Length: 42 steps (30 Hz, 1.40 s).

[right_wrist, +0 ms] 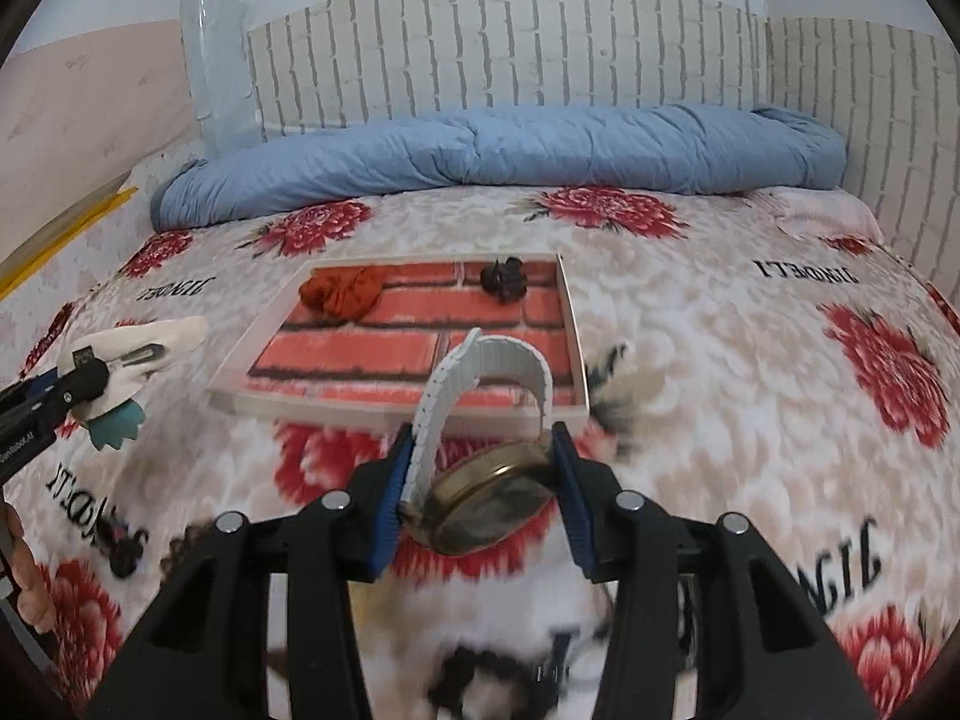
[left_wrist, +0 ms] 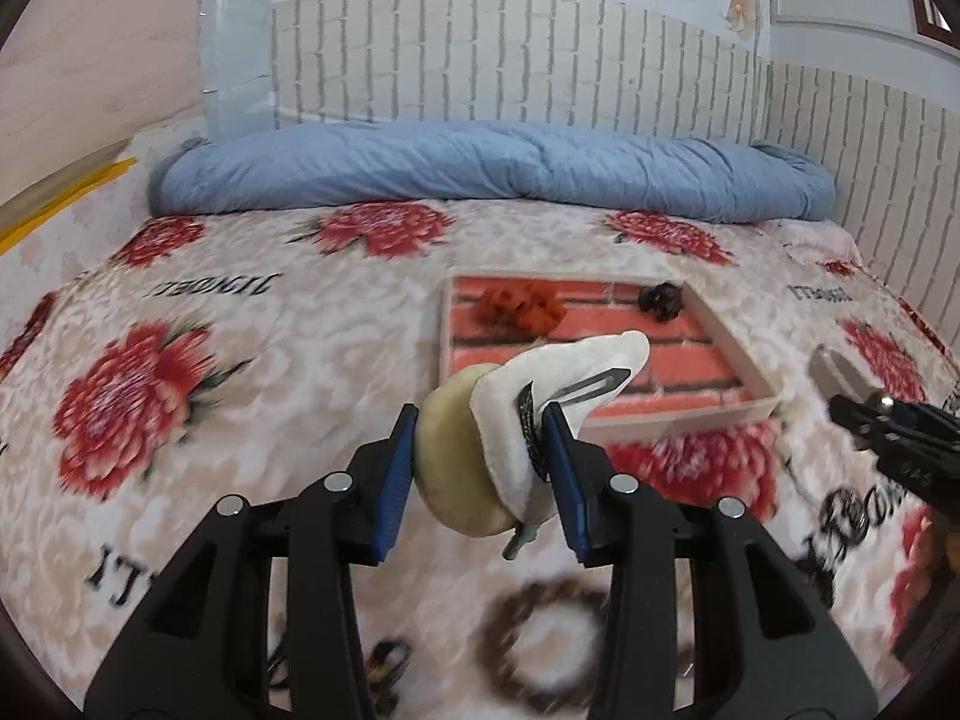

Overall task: Organize jewelry
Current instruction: 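Carry the clip and watch into the tray and open both tools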

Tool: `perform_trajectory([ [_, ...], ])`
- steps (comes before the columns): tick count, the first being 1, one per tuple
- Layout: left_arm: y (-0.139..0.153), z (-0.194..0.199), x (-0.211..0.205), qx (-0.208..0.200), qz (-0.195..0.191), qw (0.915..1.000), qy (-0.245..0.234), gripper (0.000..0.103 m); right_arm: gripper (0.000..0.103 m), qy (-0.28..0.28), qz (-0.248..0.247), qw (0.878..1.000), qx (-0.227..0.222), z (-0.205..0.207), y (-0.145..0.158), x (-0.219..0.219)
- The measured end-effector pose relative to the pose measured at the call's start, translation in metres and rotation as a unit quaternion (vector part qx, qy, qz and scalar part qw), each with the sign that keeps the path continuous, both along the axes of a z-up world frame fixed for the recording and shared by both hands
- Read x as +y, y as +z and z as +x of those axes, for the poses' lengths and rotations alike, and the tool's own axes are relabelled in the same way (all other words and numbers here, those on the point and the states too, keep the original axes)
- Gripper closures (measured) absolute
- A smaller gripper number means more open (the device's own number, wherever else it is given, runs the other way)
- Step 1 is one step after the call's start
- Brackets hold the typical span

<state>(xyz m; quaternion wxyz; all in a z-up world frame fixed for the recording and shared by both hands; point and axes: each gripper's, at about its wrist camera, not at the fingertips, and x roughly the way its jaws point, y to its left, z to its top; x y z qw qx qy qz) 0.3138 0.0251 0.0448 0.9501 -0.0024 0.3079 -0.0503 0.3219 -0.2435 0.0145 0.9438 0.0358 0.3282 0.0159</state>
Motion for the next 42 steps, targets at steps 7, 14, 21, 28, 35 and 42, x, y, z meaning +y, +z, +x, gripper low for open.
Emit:
perform_trajectory([
  [7,-0.009,0.068,-0.042,0.020,-0.001,0.9997,-0.013,0.063,0.059,0.007,0.002,1.000,0.008,0.066,-0.005,-0.003],
  [14,-0.037,0.127,-0.061,0.050,0.022,0.9985,-0.004,0.063,0.059,0.010,-0.008,0.999,0.031,0.126,-0.024,-0.006],
  [21,-0.072,0.178,-0.070,0.104,0.028,0.9941,-0.003,0.064,0.059,0.006,-0.005,0.997,0.075,0.180,-0.051,-0.009],
  [28,-0.086,0.211,-0.071,0.120,0.041,0.9919,-0.005,0.068,0.059,-0.007,-0.007,0.995,0.103,0.212,-0.074,-0.017],
  [35,-0.088,0.231,-0.075,0.118,0.056,0.9914,-0.004,0.068,0.059,-0.006,-0.024,0.993,0.114,0.228,-0.083,-0.012],
  [42,-0.089,0.237,-0.072,0.115,0.047,0.9922,-0.003,0.066,0.056,-0.004,-0.032,0.992,0.124,0.232,-0.087,-0.010],
])
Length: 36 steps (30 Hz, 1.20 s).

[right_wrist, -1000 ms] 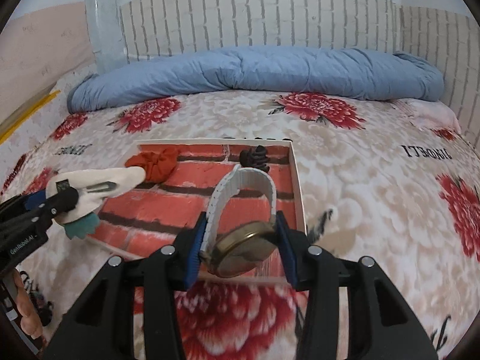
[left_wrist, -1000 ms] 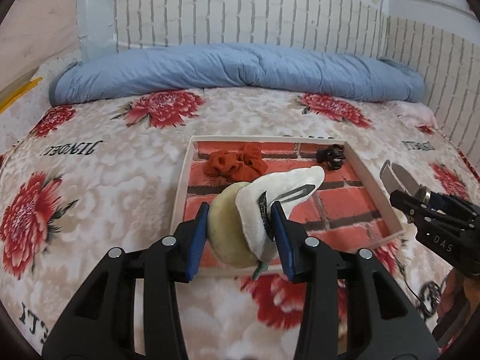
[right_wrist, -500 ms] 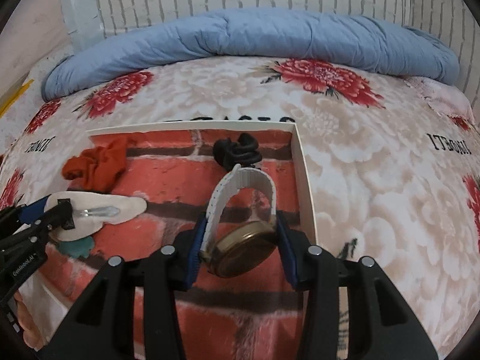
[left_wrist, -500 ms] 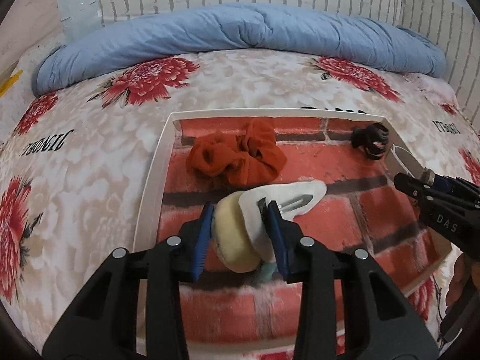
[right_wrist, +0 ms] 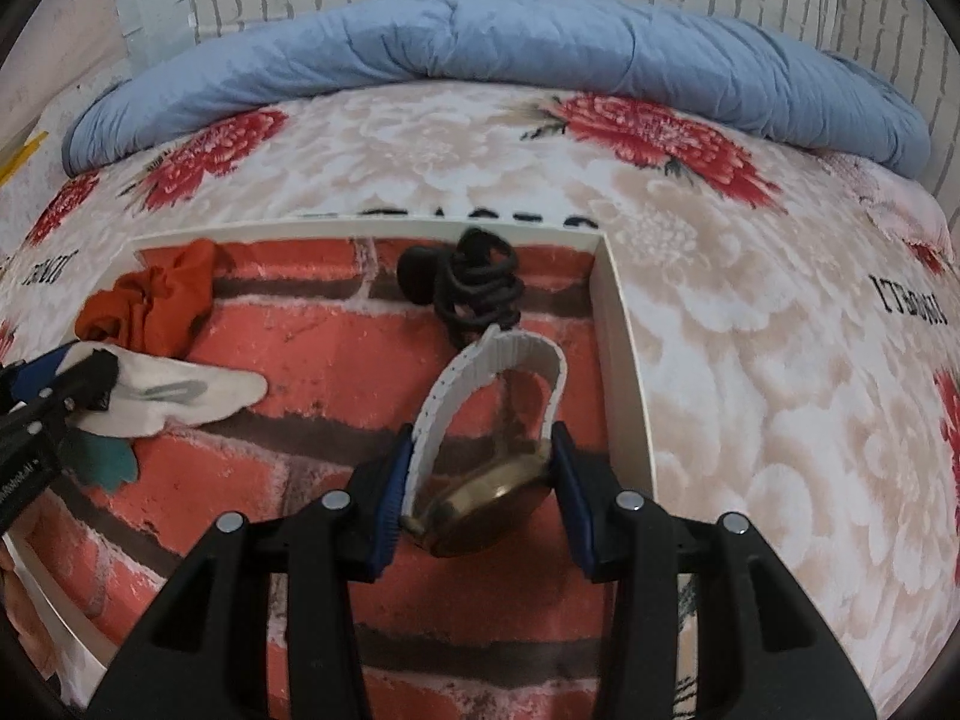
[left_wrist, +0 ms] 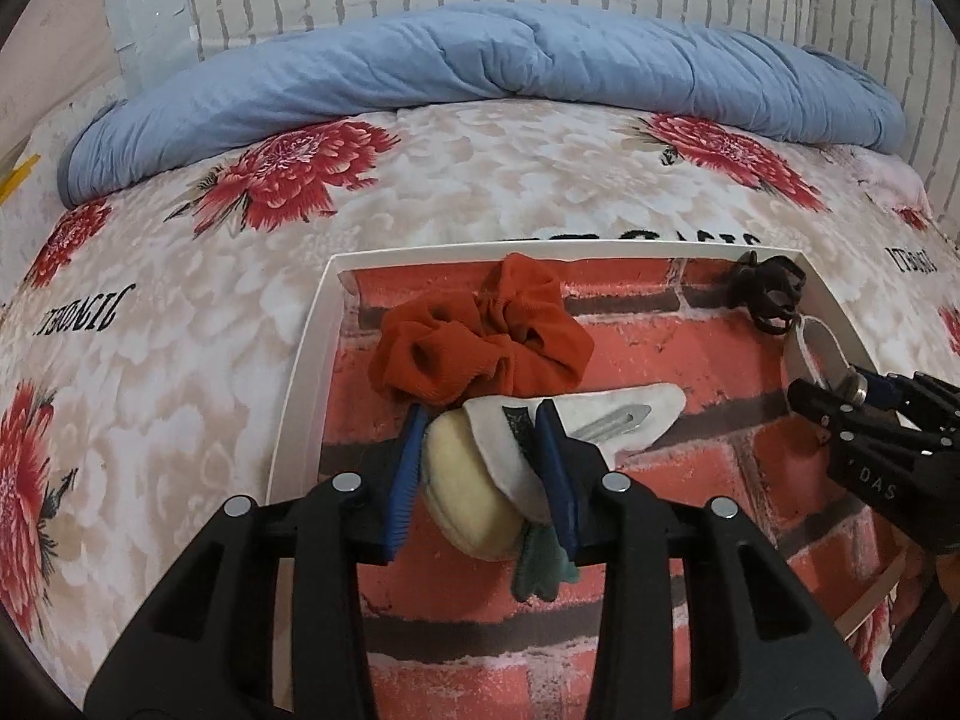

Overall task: Organize jewelry
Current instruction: 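Carry the clip and watch into the tray and open both tools, then grasp the wooden bead bracelet with the left tool while the right tool reaches the black scrunchie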

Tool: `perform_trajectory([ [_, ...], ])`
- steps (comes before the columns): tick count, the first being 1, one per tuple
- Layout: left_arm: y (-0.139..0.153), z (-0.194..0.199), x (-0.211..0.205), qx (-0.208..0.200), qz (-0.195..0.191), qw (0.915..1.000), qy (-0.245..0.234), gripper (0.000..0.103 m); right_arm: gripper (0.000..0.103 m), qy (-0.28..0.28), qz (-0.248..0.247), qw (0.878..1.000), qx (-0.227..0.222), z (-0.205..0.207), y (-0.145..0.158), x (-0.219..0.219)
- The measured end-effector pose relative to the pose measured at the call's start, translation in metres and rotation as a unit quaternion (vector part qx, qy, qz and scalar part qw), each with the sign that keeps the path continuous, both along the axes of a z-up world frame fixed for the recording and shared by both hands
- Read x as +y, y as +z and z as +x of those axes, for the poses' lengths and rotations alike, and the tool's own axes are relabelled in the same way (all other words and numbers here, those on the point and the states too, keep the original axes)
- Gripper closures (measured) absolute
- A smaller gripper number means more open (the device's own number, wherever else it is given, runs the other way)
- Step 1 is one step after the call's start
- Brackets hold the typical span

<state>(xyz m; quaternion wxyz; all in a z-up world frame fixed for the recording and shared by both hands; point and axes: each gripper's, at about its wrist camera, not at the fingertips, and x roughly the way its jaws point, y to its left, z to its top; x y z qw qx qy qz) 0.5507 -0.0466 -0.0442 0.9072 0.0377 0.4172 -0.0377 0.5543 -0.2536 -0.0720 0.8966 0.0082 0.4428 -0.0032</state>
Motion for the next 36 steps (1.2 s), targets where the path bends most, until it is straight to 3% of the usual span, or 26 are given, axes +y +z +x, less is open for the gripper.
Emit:
perform_trajectory([
  [1,0.000,-0.001,0.000,-0.002,0.000,1.0000,-0.001,0.065,0.056,-0.003,0.000,1.000,0.002,0.000,0.000,-0.001],
  [3,0.001,-0.004,0.001,-0.004,0.001,1.0000,-0.001,0.063,0.046,-0.004,-0.003,1.000,-0.002,-0.003,0.004,-0.001],
  [7,0.013,-0.017,0.005,-0.014,-0.013,0.9998,-0.001,0.043,0.036,0.008,-0.002,1.000,-0.027,-0.020,0.028,-0.001],
  [10,0.029,-0.031,0.009,-0.023,-0.035,0.9991,-0.005,0.034,0.028,0.011,-0.004,0.999,-0.046,-0.039,0.050,-0.003],
  [13,0.050,-0.052,0.012,-0.041,-0.040,0.9983,-0.006,0.019,0.025,0.011,-0.001,0.998,-0.064,-0.062,0.074,-0.008],
  [15,0.069,-0.072,0.017,-0.056,-0.042,0.9975,-0.005,0.011,0.015,0.009,0.002,0.997,-0.076,-0.079,0.087,-0.013],
  [17,0.082,-0.088,0.024,-0.066,-0.046,0.9968,-0.004,0.006,0.014,0.009,0.005,0.996,-0.090,-0.099,0.101,-0.019],
  [22,0.105,-0.134,0.039,-0.078,-0.034,0.9964,-0.005,0.005,0.013,-0.008,0.015,0.993,-0.113,-0.147,0.123,-0.037],
  [25,0.113,-0.159,0.046,-0.084,-0.026,0.9961,-0.005,0.005,0.005,-0.014,0.014,0.991,-0.129,-0.175,0.128,-0.042],
  [36,0.110,-0.240,0.054,-0.102,-0.022,0.9945,-0.009,0.005,0.005,-0.029,0.010,0.991,-0.132,-0.257,0.109,-0.036],
])
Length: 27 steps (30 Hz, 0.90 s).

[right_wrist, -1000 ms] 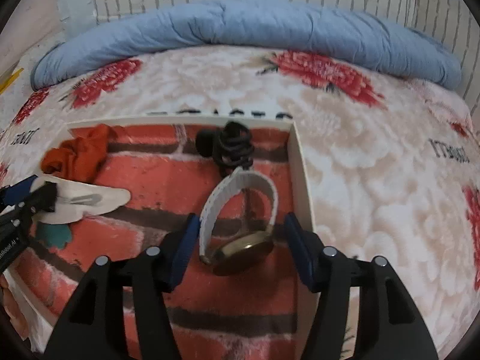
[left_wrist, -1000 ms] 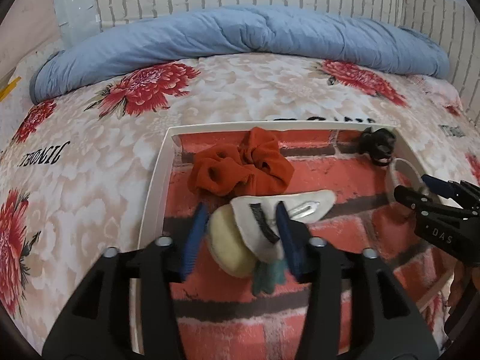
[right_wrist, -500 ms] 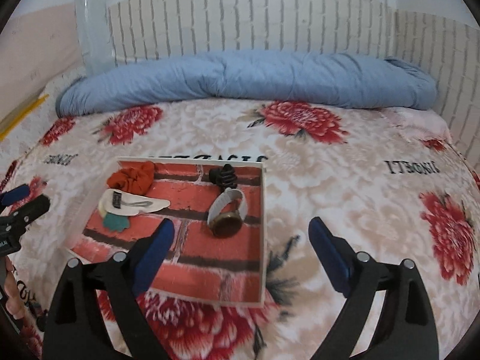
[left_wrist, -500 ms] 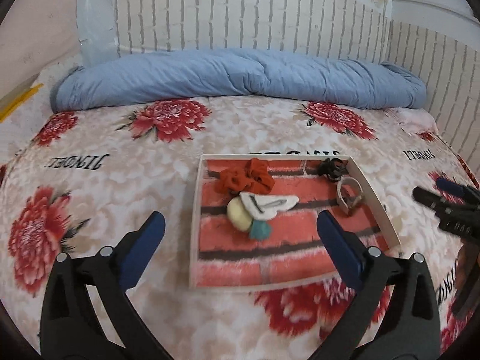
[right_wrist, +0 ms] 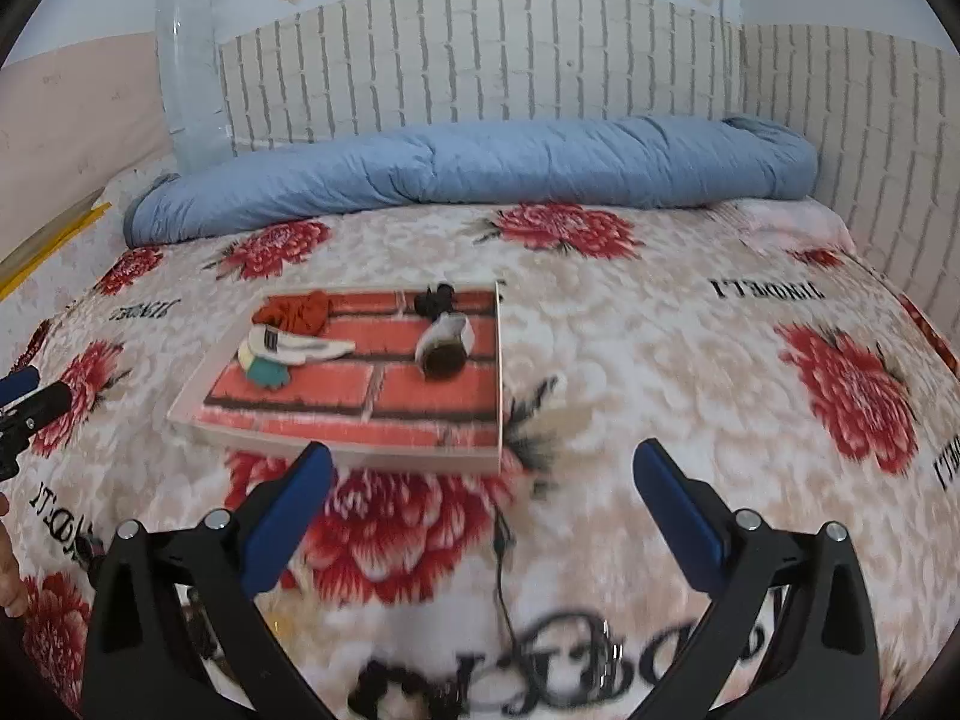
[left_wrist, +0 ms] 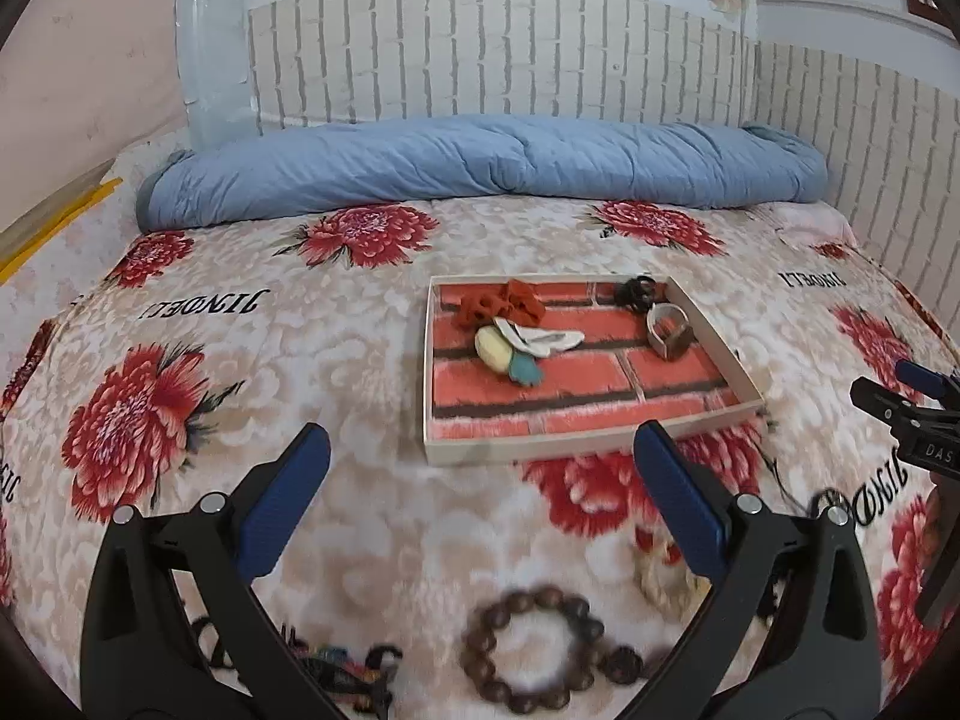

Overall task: Organize jewelry
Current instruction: 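Grasp the wooden bead bracelet with the left tool while the right tool reaches the black scrunchie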

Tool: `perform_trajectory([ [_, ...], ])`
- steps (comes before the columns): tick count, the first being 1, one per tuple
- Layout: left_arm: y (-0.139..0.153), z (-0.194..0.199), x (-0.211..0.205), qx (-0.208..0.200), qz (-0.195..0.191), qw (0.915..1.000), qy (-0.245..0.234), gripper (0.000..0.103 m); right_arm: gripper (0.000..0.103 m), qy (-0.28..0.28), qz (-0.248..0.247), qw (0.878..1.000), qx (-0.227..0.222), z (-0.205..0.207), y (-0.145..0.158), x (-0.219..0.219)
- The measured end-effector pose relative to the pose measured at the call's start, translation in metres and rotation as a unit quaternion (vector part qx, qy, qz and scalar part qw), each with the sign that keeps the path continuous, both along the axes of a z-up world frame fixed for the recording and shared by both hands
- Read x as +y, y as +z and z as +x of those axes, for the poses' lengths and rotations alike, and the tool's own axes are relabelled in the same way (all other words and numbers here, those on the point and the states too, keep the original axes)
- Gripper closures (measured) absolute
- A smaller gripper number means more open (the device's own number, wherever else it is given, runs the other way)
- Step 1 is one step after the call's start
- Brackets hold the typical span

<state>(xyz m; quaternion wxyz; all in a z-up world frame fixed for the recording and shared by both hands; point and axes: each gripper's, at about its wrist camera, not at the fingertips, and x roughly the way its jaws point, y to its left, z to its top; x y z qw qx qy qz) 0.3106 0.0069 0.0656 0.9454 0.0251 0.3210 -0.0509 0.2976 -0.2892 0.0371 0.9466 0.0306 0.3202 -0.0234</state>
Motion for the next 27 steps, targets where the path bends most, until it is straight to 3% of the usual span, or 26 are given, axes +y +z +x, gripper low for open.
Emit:
perform_trajectory([
  [13,-0.056,-0.052,0.020,0.043,-0.026,0.9983,0.030,0.005,0.005,-0.011,-0.010,1.000,0.009,-0.073,-0.058,0.006],
  [27,-0.110,-0.072,0.009,0.047,0.012,0.9982,0.037,0.005,0.005,-0.014,-0.008,1.000,0.022,-0.096,-0.097,0.017],
])
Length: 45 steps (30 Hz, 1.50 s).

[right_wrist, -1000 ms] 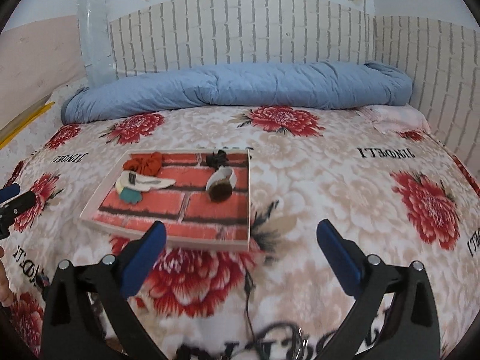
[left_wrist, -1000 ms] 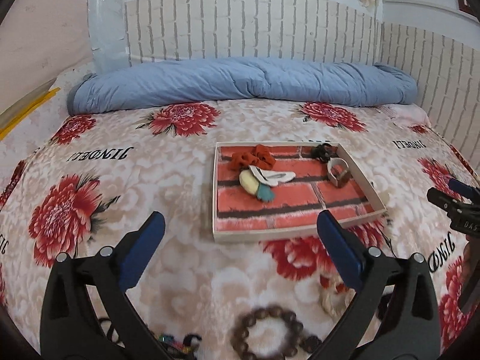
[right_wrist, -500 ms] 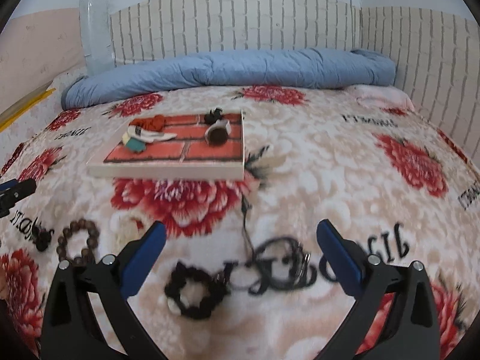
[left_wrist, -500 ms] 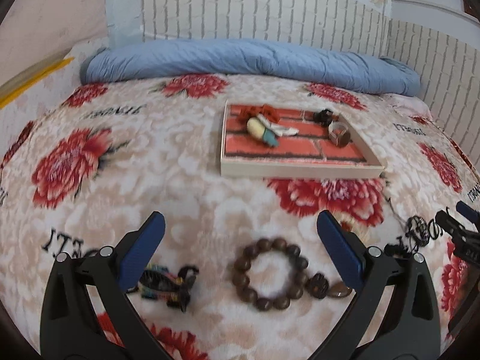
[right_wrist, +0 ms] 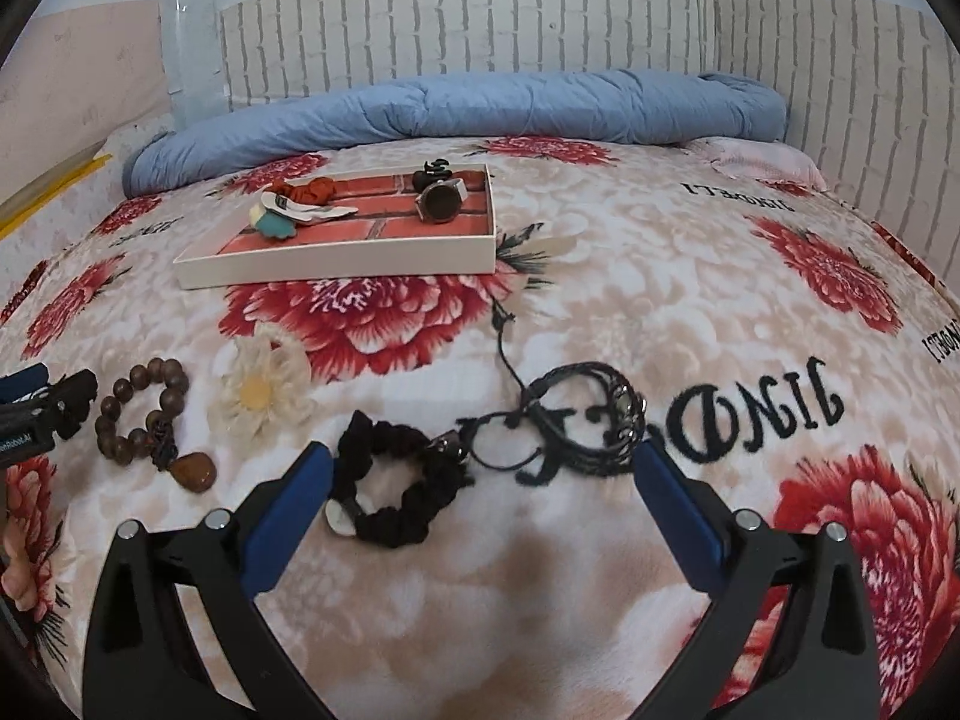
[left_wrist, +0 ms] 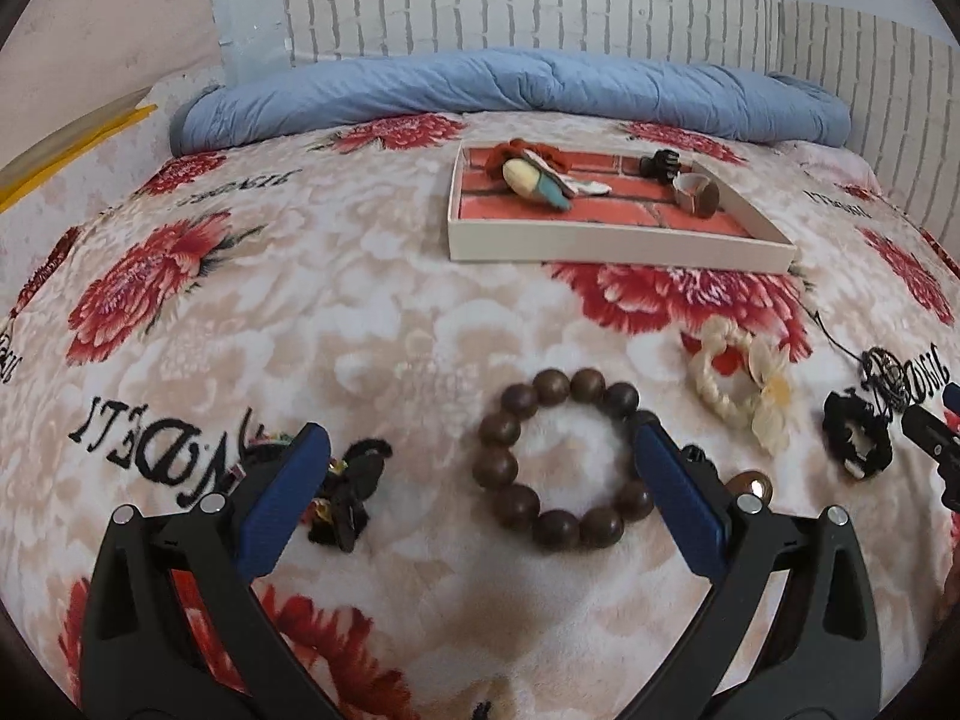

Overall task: Organize jewelry
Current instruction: 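Grasp the wooden bead bracelet with the left tool while the right tool reaches the black scrunchie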

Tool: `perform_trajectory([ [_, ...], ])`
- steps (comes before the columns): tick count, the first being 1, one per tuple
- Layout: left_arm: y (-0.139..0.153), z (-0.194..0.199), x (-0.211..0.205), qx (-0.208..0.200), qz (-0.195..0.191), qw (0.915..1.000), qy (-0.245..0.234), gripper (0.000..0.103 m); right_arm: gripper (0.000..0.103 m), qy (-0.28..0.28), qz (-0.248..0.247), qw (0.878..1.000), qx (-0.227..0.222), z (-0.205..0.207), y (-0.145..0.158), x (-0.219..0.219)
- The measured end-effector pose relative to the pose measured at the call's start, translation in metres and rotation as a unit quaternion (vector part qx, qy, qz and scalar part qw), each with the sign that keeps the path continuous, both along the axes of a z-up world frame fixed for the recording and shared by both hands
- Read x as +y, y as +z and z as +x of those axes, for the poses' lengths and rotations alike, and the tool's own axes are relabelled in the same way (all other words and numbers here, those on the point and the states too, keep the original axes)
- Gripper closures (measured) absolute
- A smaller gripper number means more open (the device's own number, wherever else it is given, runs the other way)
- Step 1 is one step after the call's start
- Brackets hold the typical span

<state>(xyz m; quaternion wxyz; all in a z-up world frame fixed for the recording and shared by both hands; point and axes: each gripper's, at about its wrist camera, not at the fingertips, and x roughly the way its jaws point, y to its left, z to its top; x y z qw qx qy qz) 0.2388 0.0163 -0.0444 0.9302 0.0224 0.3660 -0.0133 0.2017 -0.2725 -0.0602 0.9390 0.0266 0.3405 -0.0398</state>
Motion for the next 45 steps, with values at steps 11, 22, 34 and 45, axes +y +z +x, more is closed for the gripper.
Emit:
perform_trajectory([
  [11,-0.015,0.003,0.007,0.017,-0.014,0.9997,0.007,0.005,0.017,0.008,0.009,1.000,0.016,0.002,-0.012,0.002],
  [22,-0.024,0.012,0.001,0.035,-0.001,0.9994,-0.003,0.016,0.045,0.025,0.007,0.998,0.060,0.016,-0.023,0.009],
  [34,-0.039,0.032,0.003,0.083,-0.023,0.9963,-0.006,0.033,0.058,0.024,0.024,0.995,0.095,0.037,-0.034,0.011],
  [45,-0.038,0.035,-0.004,0.077,-0.004,0.9969,-0.014,0.051,0.058,0.023,0.019,0.995,0.098,0.038,-0.035,0.013],
])
